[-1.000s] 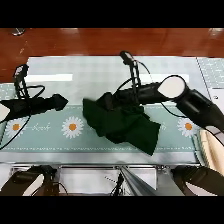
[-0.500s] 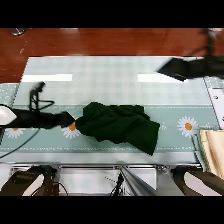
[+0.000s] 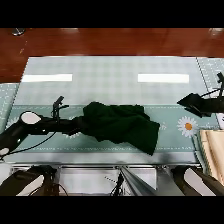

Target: Fold the shirts.

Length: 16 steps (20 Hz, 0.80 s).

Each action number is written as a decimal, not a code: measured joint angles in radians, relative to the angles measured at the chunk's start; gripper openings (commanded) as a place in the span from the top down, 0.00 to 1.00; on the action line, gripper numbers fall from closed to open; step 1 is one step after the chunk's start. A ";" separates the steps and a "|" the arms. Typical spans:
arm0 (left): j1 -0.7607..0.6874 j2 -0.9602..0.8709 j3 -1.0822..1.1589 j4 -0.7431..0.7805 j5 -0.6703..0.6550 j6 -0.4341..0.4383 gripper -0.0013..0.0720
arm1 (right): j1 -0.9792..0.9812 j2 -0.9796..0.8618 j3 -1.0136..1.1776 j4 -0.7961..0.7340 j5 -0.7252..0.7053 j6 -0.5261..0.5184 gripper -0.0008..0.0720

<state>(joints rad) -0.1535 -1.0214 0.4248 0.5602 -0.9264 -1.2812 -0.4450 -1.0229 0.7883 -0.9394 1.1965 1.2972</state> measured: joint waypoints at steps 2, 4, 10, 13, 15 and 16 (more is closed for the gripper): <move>-0.008 -0.062 0.004 -0.108 0.025 0.097 0.03 | 0.039 -0.018 -0.019 0.009 -0.008 -0.008 0.13; -0.015 -0.115 0.019 -0.179 0.038 0.168 0.94 | 0.098 -0.048 -0.030 0.016 -0.021 -0.014 0.13; -0.005 -0.177 0.092 -0.249 -0.027 0.314 0.94 | 0.250 -0.179 -0.036 0.071 -0.093 -0.008 0.14; 0.014 -0.183 0.126 -0.238 -0.074 0.336 0.94 | 0.309 -0.253 -0.034 0.112 -0.133 -0.009 0.14; 0.021 -0.185 0.137 -0.232 -0.095 0.344 0.94 | 0.336 -0.307 -0.018 0.137 -0.160 -0.010 0.14; 0.023 -0.186 0.141 -0.230 -0.100 0.346 0.94 | 0.349 -0.334 -0.006 0.149 -0.167 -0.011 0.14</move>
<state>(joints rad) -0.1303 -1.2072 0.5659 0.3302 -1.0267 -0.9348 -0.0959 -1.3567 0.7826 -0.7902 1.0290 1.2865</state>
